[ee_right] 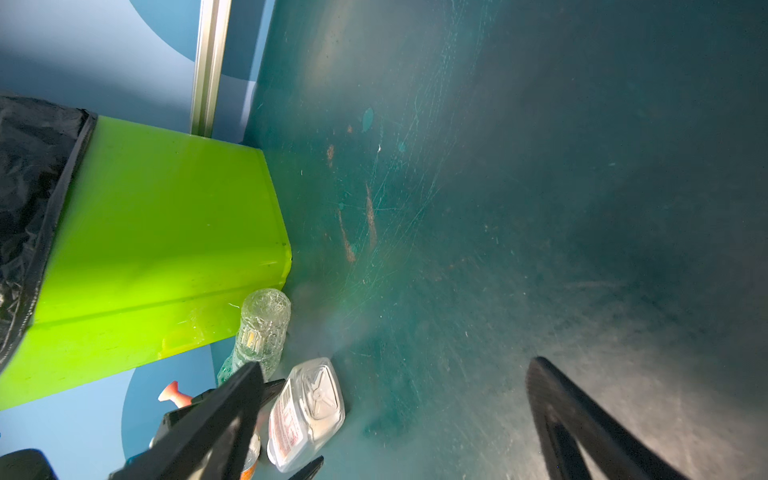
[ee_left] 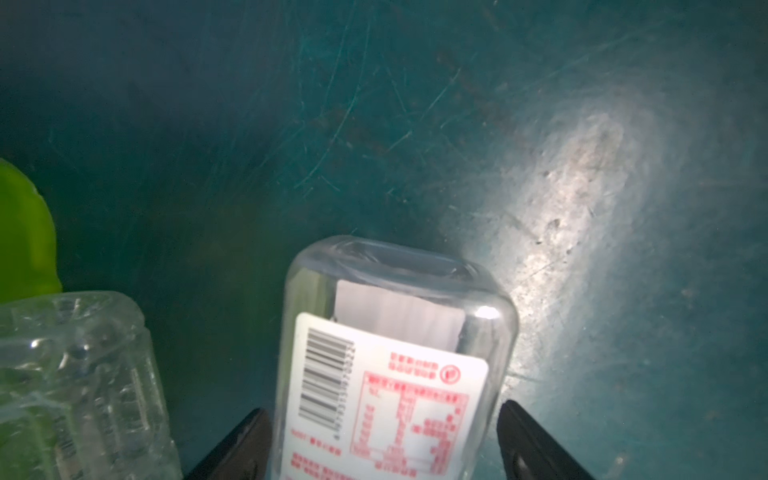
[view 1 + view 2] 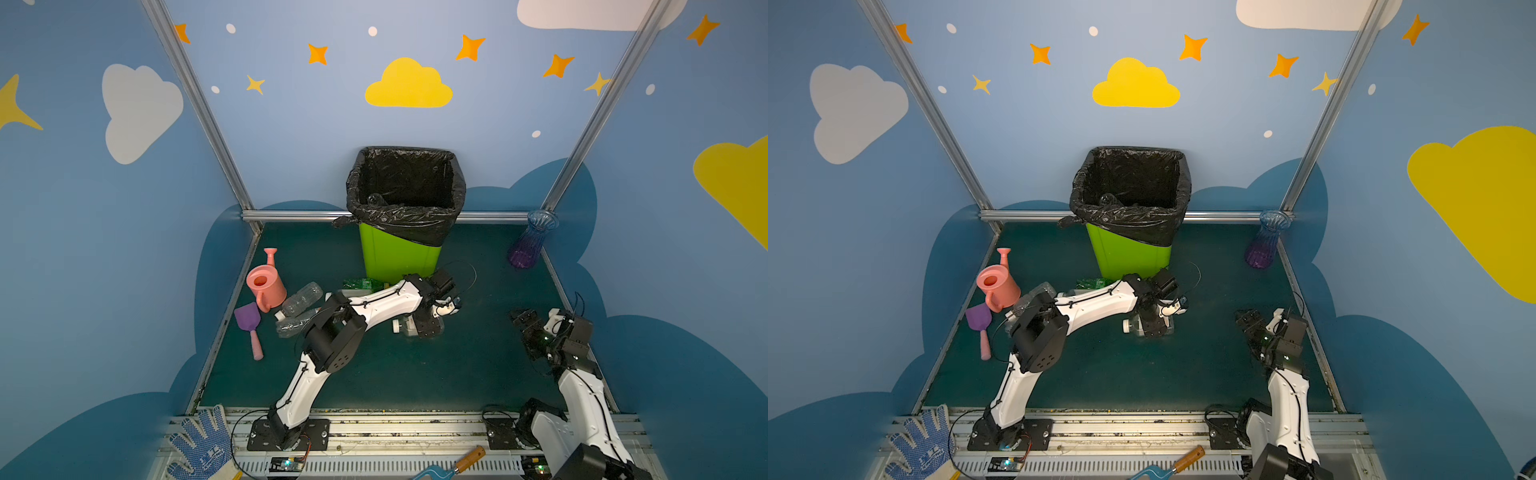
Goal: Throw the plastic bottles in the bin
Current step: 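Close the left gripper on the red-printed clear bottle and lift it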
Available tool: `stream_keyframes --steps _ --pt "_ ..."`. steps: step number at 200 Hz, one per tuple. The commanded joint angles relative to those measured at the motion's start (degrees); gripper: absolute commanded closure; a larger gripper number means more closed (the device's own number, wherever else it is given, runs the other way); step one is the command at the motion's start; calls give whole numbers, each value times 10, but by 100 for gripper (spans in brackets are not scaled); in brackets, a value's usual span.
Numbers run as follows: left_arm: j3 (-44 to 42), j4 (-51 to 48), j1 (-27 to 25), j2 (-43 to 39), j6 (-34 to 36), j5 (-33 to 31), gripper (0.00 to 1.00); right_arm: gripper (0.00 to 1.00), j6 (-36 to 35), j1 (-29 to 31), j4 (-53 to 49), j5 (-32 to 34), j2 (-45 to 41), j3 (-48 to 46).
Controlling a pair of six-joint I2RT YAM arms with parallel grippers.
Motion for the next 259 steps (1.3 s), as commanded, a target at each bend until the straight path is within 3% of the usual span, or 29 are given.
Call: stream_keyframes --steps 1,96,154,190,224,259 --pt "26 -30 -1 1 19 -9 16 3 -4 -4 -7 -9 3 -1" --pt "78 -100 -2 61 62 -6 23 3 -2 -9 -1 -13 6 -8" --pt "106 -102 0 42 40 29 49 3 -3 -13 -4 -18 -1 -12" --pt "137 -70 6 -45 13 72 54 3 -1 -15 0 -22 -4 -8" --pt "184 -4 6 -196 2 84 56 3 7 -15 11 -26 4 1" --pt "98 261 7 -400 26 41 54 3 13 -15 19 -44 21 16"
